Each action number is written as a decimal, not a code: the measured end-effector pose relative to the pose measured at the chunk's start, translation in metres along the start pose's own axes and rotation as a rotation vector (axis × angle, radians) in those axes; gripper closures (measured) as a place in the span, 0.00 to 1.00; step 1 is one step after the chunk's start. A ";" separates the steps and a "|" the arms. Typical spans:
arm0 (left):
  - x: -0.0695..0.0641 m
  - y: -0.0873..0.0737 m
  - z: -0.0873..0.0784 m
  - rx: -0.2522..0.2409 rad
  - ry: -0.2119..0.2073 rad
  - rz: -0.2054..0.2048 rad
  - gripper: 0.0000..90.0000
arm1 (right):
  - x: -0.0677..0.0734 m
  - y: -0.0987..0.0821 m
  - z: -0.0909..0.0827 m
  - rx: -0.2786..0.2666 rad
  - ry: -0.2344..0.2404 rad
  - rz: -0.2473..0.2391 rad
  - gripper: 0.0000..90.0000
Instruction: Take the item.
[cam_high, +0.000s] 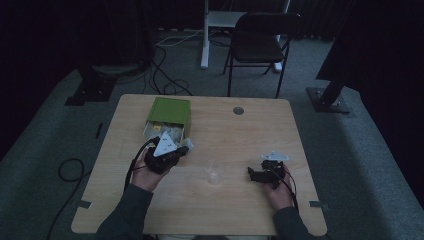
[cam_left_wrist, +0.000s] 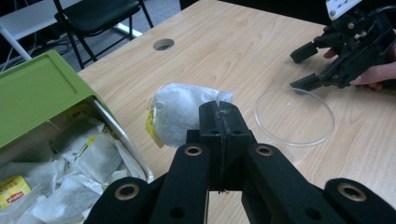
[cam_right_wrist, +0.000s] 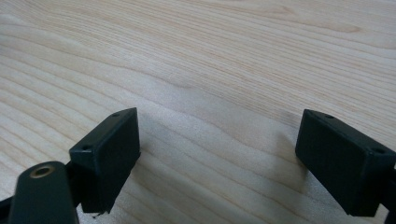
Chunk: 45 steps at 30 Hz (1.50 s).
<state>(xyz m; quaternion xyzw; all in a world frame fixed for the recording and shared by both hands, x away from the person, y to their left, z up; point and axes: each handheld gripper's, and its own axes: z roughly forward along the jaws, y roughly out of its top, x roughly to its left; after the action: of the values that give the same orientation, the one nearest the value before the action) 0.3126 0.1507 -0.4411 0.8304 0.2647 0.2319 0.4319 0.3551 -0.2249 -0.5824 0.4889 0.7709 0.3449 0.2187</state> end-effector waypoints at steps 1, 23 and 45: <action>-0.001 0.000 0.000 -0.001 0.000 0.002 1.00 | 0.000 0.000 0.000 0.000 0.000 0.000 0.15; -0.014 0.004 0.005 -0.003 -0.031 0.032 1.00 | 0.000 0.000 0.000 0.000 0.000 0.000 0.15; -0.022 0.006 0.012 -0.008 -0.065 0.042 1.00 | 0.000 0.000 0.000 0.000 0.000 0.001 0.15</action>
<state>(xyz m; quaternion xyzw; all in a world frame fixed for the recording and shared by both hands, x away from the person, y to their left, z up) 0.3044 0.1265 -0.4453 0.8412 0.2319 0.2149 0.4387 0.3551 -0.2249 -0.5823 0.4893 0.7706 0.3450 0.2183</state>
